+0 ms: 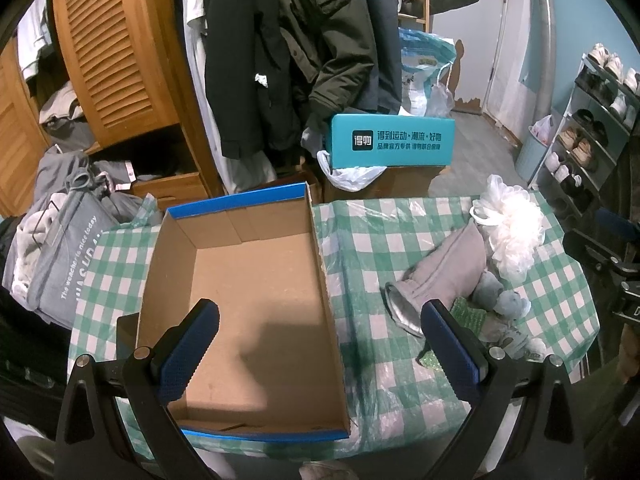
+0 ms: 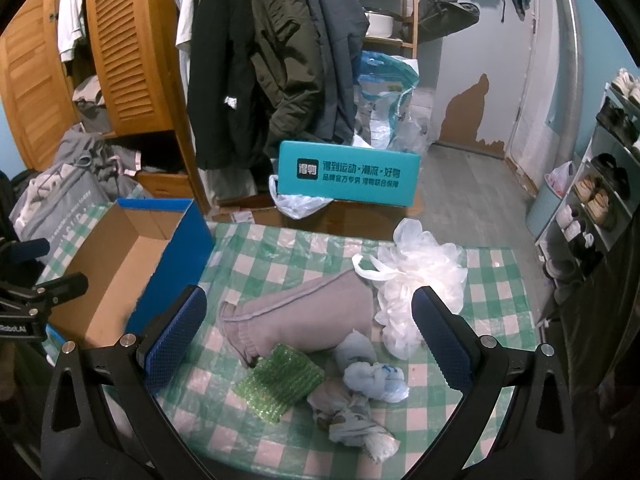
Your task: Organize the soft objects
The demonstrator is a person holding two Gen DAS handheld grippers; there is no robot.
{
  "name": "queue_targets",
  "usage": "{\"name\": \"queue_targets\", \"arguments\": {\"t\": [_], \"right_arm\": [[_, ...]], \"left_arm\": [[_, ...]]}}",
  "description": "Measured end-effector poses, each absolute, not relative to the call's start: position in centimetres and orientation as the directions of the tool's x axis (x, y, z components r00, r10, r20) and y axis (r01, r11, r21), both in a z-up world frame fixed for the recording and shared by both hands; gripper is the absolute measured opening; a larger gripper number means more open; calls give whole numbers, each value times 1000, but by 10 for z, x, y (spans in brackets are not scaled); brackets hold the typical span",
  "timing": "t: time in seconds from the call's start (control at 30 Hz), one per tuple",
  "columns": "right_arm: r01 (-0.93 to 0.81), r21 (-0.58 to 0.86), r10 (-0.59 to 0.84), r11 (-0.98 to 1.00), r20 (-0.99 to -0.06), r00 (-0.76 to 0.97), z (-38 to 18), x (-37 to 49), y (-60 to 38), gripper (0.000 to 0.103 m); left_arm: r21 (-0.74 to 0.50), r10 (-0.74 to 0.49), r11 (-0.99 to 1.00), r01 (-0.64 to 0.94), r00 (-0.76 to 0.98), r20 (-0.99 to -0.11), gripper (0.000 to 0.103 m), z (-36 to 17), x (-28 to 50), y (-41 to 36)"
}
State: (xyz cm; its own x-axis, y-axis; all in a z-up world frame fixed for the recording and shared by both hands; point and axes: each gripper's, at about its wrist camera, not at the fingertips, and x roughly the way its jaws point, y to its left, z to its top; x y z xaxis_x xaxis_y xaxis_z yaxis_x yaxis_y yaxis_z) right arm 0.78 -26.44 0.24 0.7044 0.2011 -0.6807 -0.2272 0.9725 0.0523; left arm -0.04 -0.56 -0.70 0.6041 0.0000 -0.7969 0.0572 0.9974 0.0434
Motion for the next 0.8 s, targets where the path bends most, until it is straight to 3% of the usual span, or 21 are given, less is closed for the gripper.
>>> {"name": "queue_targets", "arguments": {"t": [0.8], "right_arm": [[-217,37,184,975,-683,707,4,6,-267,101]], "left_arm": [[35,-7,998,58,605,-796,102,-7,-2,-4]]}}
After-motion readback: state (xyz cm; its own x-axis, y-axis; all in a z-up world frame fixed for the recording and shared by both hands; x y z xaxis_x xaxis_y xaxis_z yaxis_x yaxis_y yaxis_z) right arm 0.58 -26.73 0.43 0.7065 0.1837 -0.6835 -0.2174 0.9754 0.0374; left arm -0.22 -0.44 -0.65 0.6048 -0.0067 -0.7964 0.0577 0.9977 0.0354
